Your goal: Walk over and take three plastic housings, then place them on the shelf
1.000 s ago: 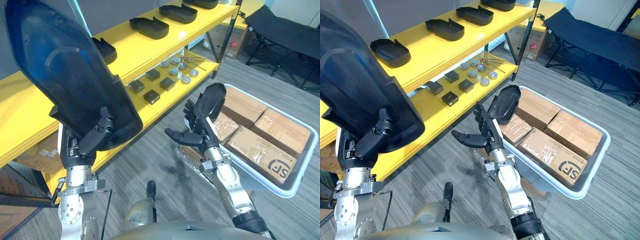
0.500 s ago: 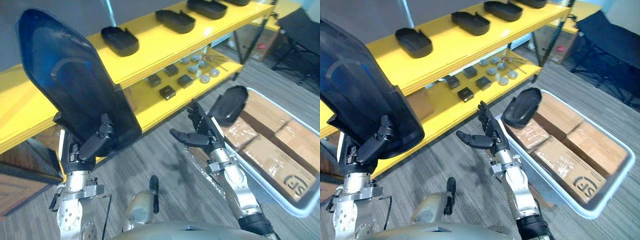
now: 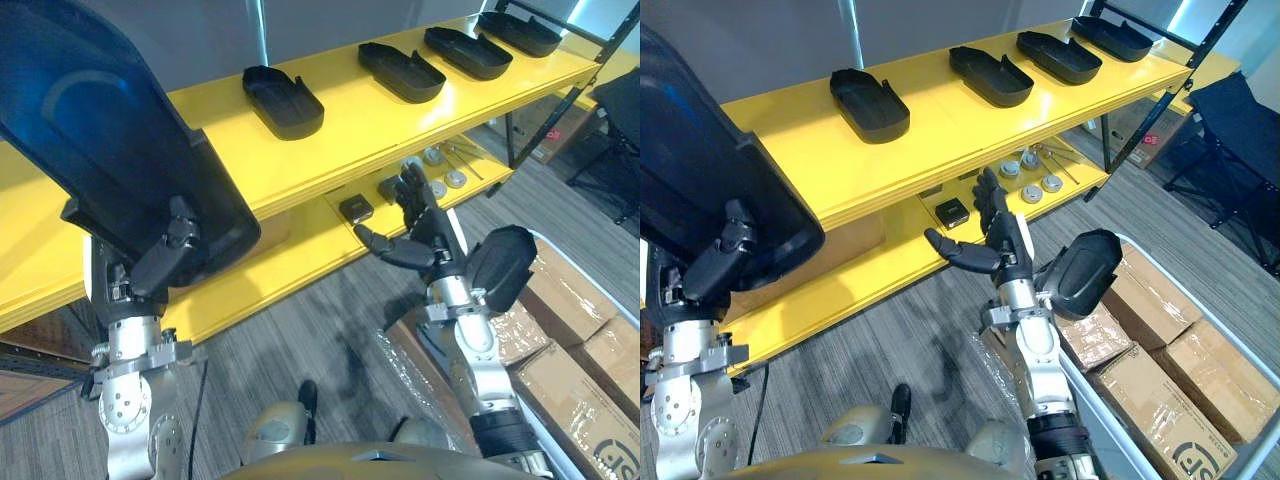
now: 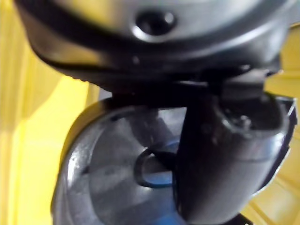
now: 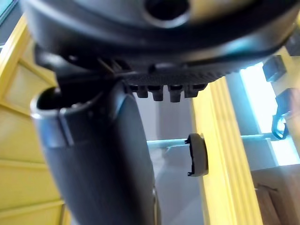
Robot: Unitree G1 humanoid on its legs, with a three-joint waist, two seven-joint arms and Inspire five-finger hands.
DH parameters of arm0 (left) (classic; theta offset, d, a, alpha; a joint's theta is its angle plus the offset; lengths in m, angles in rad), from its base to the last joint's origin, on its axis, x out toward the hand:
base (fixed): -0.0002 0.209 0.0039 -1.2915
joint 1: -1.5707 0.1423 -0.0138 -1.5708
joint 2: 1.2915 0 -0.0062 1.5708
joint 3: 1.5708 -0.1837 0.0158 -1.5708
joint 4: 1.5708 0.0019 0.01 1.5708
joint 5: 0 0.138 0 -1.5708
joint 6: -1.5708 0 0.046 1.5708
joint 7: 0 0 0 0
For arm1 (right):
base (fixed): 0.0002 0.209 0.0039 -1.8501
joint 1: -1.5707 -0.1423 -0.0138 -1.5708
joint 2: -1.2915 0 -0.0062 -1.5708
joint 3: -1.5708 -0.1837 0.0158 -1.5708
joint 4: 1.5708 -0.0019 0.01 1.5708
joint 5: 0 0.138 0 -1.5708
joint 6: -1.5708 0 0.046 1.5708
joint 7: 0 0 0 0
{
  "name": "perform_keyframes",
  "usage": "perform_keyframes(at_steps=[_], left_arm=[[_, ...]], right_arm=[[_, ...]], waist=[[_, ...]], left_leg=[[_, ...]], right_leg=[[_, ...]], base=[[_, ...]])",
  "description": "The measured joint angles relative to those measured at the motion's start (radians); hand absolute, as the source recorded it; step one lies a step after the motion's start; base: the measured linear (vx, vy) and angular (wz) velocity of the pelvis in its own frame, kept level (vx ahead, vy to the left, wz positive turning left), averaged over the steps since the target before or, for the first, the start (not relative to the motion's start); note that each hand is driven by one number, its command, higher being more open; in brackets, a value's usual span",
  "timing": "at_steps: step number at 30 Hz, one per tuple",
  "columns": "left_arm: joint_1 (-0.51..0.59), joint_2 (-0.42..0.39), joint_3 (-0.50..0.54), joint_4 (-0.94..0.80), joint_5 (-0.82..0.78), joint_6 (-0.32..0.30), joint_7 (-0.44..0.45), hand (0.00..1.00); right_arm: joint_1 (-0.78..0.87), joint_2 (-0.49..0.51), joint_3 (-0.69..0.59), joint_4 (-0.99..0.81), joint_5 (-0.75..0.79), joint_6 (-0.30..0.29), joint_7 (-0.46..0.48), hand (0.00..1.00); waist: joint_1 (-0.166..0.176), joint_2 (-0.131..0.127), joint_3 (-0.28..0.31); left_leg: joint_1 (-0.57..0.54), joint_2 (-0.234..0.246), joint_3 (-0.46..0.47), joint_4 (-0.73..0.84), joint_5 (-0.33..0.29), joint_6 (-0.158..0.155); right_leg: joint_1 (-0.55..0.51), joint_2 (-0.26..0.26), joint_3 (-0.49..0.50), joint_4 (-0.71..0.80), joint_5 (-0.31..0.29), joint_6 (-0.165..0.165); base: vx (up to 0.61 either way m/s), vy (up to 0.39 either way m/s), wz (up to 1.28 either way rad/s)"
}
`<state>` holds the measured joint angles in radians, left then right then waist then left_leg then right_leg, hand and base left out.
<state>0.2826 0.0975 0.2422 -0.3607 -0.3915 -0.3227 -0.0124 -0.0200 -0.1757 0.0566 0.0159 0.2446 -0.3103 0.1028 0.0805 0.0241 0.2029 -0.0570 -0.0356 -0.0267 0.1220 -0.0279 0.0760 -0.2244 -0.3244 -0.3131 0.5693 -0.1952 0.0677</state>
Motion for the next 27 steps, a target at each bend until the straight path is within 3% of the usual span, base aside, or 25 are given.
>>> perform_keyframes(at_steps=[2,3,4,5,6,7,9,12,17,20,23,25,27], left_arm=[[-0.001,-0.001,-0.001,0.039,0.001,0.0,0.017,0.0],[0.0,-0.001,-0.001,0.047,0.0,0.0,0.022,0.0],[0.001,0.0,0.001,0.051,-0.002,0.001,0.025,0.0],[0.0,-0.006,0.0,0.055,-0.013,0.002,0.025,0.0],[0.009,-0.026,-0.014,0.057,-0.032,0.009,0.022,0.0],[0.017,-0.038,-0.022,0.057,-0.036,0.01,0.019,0.0],[0.03,-0.063,-0.059,0.057,-0.043,0.018,-0.011,0.0],[0.03,-0.061,-0.12,0.054,-0.042,0.018,-0.062,0.0],[0.043,-0.047,-0.158,0.054,-0.04,0.019,-0.065,0.0],[0.068,-0.038,-0.157,0.032,-0.04,0.019,-0.065,0.0],[0.075,-0.029,-0.159,0.037,-0.034,0.019,-0.055,0.0],[0.075,-0.023,-0.15,0.042,-0.031,0.019,-0.051,0.0],[0.059,-0.02,-0.151,0.046,0.001,0.019,-0.021,0.0]], right_arm=[[0.018,-0.017,-0.014,-0.036,0.017,0.0,0.021,1.0],[0.021,-0.019,-0.02,-0.048,0.018,0.0,0.031,1.0],[0.026,-0.024,-0.032,-0.077,0.028,0.0,0.055,1.0],[0.022,-0.032,-0.038,-0.085,0.048,0.0,0.075,1.0],[0.017,-0.052,-0.043,-0.083,0.055,0.002,0.079,1.0],[0.014,-0.064,-0.045,-0.078,0.057,0.002,0.079,1.0],[0.012,-0.095,-0.077,-0.06,0.096,0.019,0.079,1.0],[0.016,-0.094,-0.127,-0.049,0.095,0.021,0.055,1.0],[0.024,-0.058,-0.122,-0.05,0.076,0.004,0.054,1.0],[0.056,-0.044,-0.123,-0.052,0.091,-0.003,0.062,1.0],[0.076,-0.044,-0.122,-0.052,0.1,-0.013,0.072,1.0],[0.066,-0.045,-0.108,-0.052,0.1,-0.029,0.094,1.0],[0.029,-0.053,-0.084,-0.053,0.122,-0.042,0.113,1.0]], waist=[[-0.011,-0.005,-0.003],[-0.011,-0.007,-0.006],[-0.011,-0.03,-0.019],[-0.01,-0.052,-0.029],[-0.011,-0.035,-0.035],[-0.008,-0.016,-0.04],[-0.013,0.02,-0.057],[-0.031,0.022,-0.057],[-0.017,0.001,-0.053],[-0.026,0.0,-0.052],[-0.031,0.008,-0.029],[-0.028,0.013,-0.026],[-0.032,0.022,-0.022]], left_leg=[[0.032,-0.009,-0.059,-0.001,-0.019,-0.025],[0.033,-0.012,-0.074,-0.001,-0.024,-0.033],[0.029,-0.028,-0.101,-0.004,-0.035,-0.048],[0.027,-0.022,-0.054,-0.001,-0.048,-0.061],[0.024,0.026,0.043,0.03,-0.058,-0.08],[0.009,0.061,0.092,0.054,-0.065,-0.095],[-0.024,0.147,0.293,0.084,-0.047,-0.114],[0.0,0.164,0.415,0.013,0.013,-0.097],[0.049,0.14,0.418,-0.043,0.029,-0.093],[0.041,0.135,0.428,0.002,-0.008,-0.084],[-0.032,0.172,0.411,0.283,-0.098,-0.058],[-0.04,0.183,0.432,0.313,-0.101,-0.053],[-0.046,0.178,0.428,0.279,-0.098,-0.057]], right_leg=[[0.004,0.025,0.03,-0.1,0.021,0.032],[0.013,0.033,0.033,-0.127,0.022,0.031],[0.048,0.04,0.017,-0.189,0.021,0.025],[0.107,0.04,-0.014,-0.271,0.068,0.02],[0.144,0.045,-0.071,-0.298,0.134,0.016],[0.16,0.058,-0.1,-0.302,0.133,0.01],[0.209,0.081,-0.216,-0.314,0.12,-0.011],[0.256,0.082,-0.309,-0.307,0.116,-0.018],[0.277,0.068,-0.312,-0.293,0.112,-0.023],[0.283,0.061,-0.303,-0.293,0.109,-0.019],[0.338,0.046,-0.264,-0.313,0.078,0.019],[0.346,0.047,-0.222,-0.348,0.075,0.023],[0.309,0.047,-0.194,-0.346,0.068,0.048]], base=[[0.2,-0.21,0.81],[0.21,-0.282,0.93],[0.22,-0.332,1.07],[0.27,-0.41,1.35],[0.23,-0.331,1.09],[0.23,-0.274,0.97],[0.22,-0.218,1.2],[0.17,-0.127,1.14],[0.1,0.024,0.12],[0.03,0.056,-0.05],[-0.02,0.094,-0.12],[-0.07,0.125,-0.32],[-0.12,0.066,-0.25]])
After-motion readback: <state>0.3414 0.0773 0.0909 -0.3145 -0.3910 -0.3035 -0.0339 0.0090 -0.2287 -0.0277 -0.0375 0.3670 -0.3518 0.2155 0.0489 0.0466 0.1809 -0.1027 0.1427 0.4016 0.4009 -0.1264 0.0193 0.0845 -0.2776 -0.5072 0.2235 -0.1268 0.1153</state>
